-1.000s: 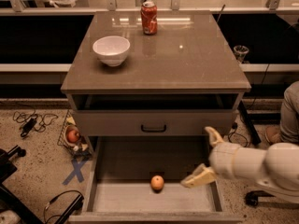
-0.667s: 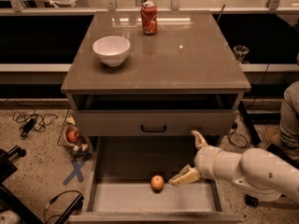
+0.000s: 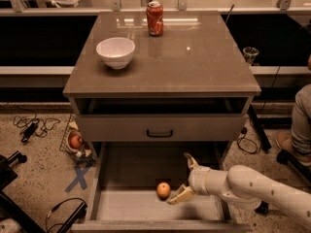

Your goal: Pick orange from middle drawer and place on counter

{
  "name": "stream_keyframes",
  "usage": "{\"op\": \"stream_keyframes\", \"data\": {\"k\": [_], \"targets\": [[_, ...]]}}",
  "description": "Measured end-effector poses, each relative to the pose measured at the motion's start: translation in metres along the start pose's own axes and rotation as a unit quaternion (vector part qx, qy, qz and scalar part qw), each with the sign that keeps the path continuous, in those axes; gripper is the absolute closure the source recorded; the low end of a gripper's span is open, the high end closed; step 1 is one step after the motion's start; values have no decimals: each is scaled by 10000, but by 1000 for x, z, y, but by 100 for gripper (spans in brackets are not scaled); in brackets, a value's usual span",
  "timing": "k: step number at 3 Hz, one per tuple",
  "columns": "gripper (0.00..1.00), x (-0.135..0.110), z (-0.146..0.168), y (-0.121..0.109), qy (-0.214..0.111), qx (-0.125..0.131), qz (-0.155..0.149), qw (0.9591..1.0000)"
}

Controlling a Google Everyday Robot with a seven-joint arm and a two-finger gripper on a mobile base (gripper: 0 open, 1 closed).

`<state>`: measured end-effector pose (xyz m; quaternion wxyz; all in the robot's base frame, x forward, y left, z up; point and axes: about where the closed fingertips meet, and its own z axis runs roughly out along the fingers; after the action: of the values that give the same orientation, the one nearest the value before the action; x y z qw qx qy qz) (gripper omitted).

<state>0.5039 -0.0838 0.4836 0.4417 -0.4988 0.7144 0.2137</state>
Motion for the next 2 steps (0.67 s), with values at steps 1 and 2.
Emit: {"op": "stream_keyframes", "data": {"k": [1, 2], "targets": [[0, 25, 25, 15, -21, -235, 122, 9996], [0, 29, 30, 19, -31, -277, 160, 9995]]}}
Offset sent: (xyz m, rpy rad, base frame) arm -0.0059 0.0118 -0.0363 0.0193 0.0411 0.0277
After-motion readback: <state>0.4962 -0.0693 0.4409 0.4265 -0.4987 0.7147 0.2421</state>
